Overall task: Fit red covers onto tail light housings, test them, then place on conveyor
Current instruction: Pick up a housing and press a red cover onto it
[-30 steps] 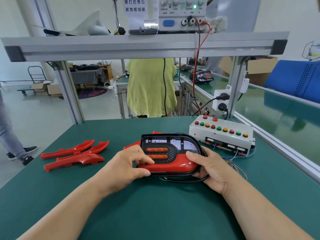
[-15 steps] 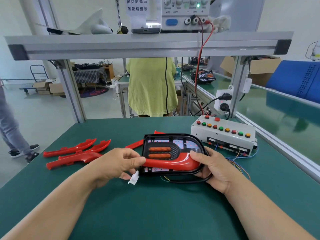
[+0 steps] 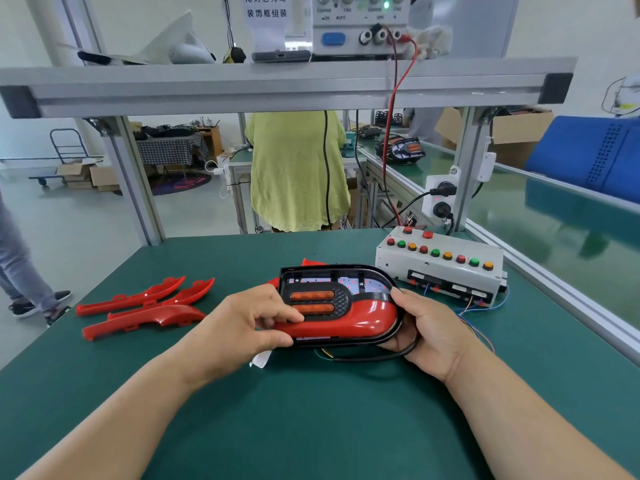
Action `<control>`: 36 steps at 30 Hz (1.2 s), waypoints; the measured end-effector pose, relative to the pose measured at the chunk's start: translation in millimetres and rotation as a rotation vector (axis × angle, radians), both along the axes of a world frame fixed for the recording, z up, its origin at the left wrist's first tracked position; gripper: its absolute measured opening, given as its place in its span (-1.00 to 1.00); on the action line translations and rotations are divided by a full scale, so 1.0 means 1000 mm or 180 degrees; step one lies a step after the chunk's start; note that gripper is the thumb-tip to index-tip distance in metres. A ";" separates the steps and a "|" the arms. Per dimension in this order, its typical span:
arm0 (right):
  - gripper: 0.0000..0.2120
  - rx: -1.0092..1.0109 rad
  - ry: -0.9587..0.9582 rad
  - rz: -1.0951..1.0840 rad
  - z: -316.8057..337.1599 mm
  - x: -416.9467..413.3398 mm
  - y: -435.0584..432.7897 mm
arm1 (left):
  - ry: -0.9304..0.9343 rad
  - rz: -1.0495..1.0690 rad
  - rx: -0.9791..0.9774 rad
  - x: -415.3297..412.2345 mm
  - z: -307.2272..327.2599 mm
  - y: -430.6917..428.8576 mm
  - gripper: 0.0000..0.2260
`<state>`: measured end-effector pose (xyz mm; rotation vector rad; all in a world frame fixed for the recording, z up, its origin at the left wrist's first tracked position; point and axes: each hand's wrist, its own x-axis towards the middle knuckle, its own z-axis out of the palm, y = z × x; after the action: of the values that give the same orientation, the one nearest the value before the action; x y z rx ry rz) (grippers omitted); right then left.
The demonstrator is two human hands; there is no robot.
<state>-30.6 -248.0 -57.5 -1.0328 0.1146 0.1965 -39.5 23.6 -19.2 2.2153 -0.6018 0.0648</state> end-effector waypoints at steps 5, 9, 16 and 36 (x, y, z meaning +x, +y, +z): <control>-0.73 0.0053 0.0032 0.0047 -0.001 0.000 0.000 | -0.0024 -0.0024 -0.0076 0.000 -0.003 -0.002 -0.68; -0.67 0.0161 0.0070 0.0196 0.001 -0.003 -0.001 | -0.0046 -0.0010 -0.0074 0.001 -0.006 -0.002 -0.70; -0.38 -0.0297 -0.0234 0.0176 0.002 -0.009 0.007 | -0.0018 -0.0011 -0.0085 0.001 -0.008 -0.004 -0.71; -0.35 -0.0329 -0.0269 0.0167 0.001 -0.007 0.005 | 0.1978 0.0317 -0.0356 0.009 0.005 0.016 -0.48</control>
<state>-37.7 -243.1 -56.8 -1.1462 0.0211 0.1957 -30.0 40.0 -14.5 2.0045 -0.1377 -0.5083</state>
